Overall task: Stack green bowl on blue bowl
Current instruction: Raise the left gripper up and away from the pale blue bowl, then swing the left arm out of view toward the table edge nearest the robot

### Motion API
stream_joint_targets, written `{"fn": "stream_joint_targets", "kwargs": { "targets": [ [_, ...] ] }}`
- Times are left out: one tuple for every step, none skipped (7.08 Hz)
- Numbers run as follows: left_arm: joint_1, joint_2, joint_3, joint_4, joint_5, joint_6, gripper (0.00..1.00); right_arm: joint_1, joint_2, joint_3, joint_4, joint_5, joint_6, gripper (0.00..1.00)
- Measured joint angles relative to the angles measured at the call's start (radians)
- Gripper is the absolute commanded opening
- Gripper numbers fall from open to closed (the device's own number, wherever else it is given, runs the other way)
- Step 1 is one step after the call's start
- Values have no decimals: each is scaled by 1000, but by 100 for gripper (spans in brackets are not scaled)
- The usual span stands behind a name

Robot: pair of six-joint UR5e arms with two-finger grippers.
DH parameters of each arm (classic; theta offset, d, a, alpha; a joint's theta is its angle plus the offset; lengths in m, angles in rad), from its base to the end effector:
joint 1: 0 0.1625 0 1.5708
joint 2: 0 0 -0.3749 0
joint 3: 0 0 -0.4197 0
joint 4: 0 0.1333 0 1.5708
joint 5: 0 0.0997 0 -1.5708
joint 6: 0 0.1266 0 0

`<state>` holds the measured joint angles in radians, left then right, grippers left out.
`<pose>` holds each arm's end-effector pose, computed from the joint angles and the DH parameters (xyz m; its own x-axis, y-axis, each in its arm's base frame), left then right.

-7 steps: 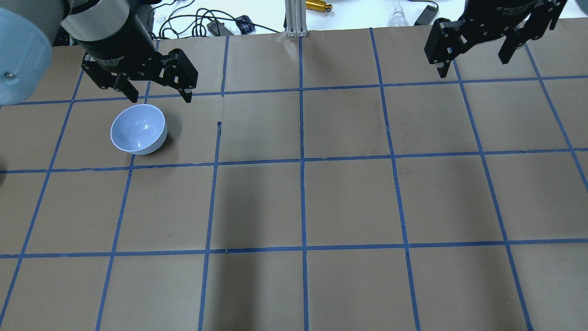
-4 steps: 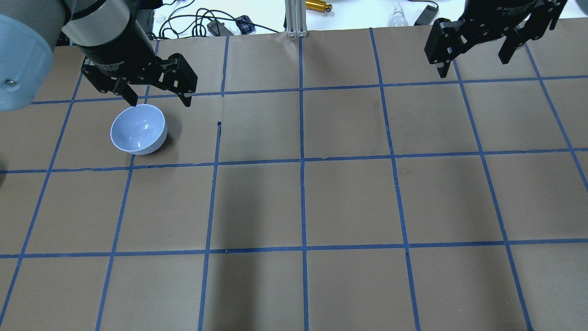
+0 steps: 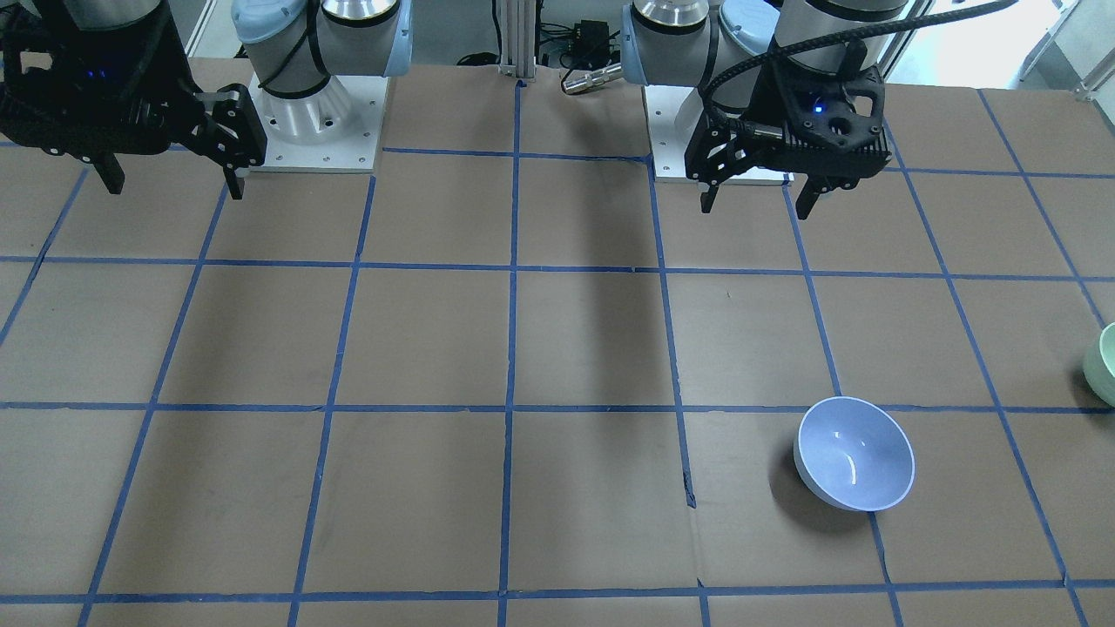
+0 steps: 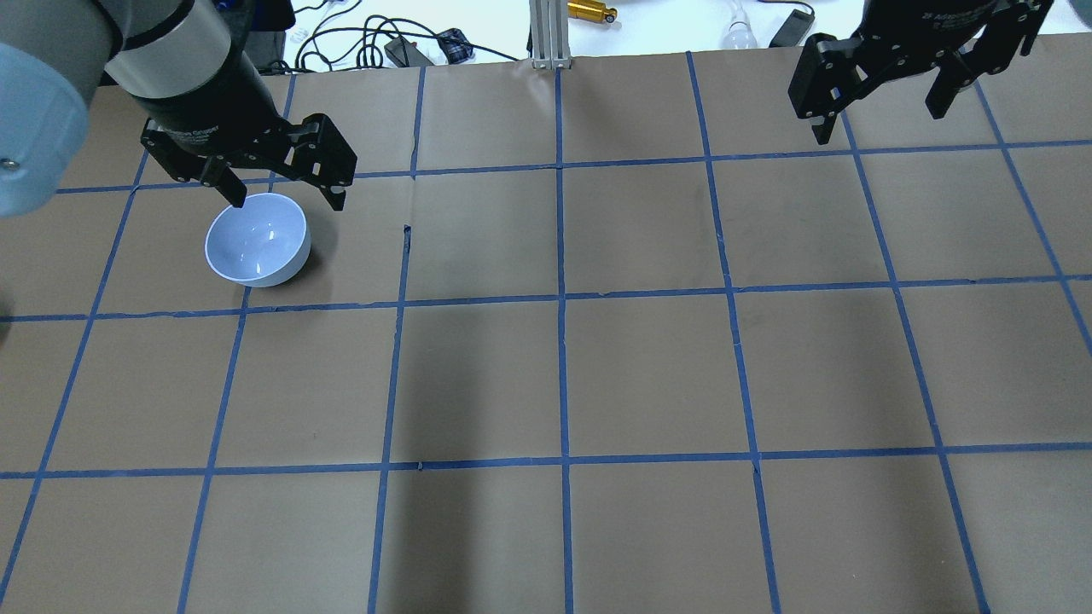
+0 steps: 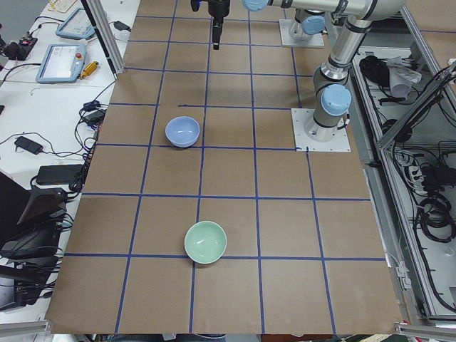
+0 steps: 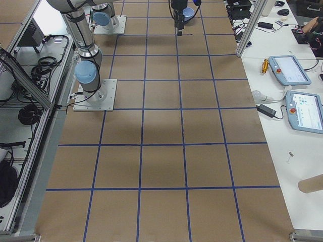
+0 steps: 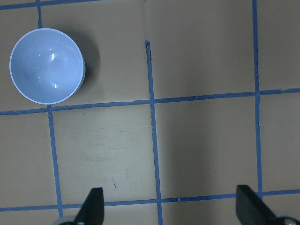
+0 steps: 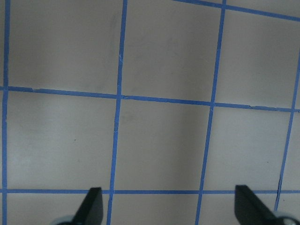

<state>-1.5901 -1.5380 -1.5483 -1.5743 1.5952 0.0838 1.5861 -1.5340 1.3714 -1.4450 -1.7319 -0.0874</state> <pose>-0.1401 -0.5103 0.4392 -0.9944 0.1015 -0.0286 0.1029 0.9935 -0.0495 0.1211 -0.5304 0.4839 -0.9819 -0.0964 0.1629 -0.1014 0.9946 -0.0227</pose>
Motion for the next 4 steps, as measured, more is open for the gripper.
{"fn": "stream_joint_targets", "kwargs": {
  "targets": [
    [33, 2, -3, 2, 0, 71, 100, 0, 0, 0, 0, 0, 0, 100],
    [83, 2, -7, 6, -1, 165, 100, 0, 0, 0, 0, 0, 0, 100],
    [147, 2, -18, 7, -2, 276, 100, 0, 0, 0, 0, 0, 0, 100],
    [211, 3, -34, 10, -3, 391, 100, 0, 0, 0, 0, 0, 0, 100]
  ]
}}
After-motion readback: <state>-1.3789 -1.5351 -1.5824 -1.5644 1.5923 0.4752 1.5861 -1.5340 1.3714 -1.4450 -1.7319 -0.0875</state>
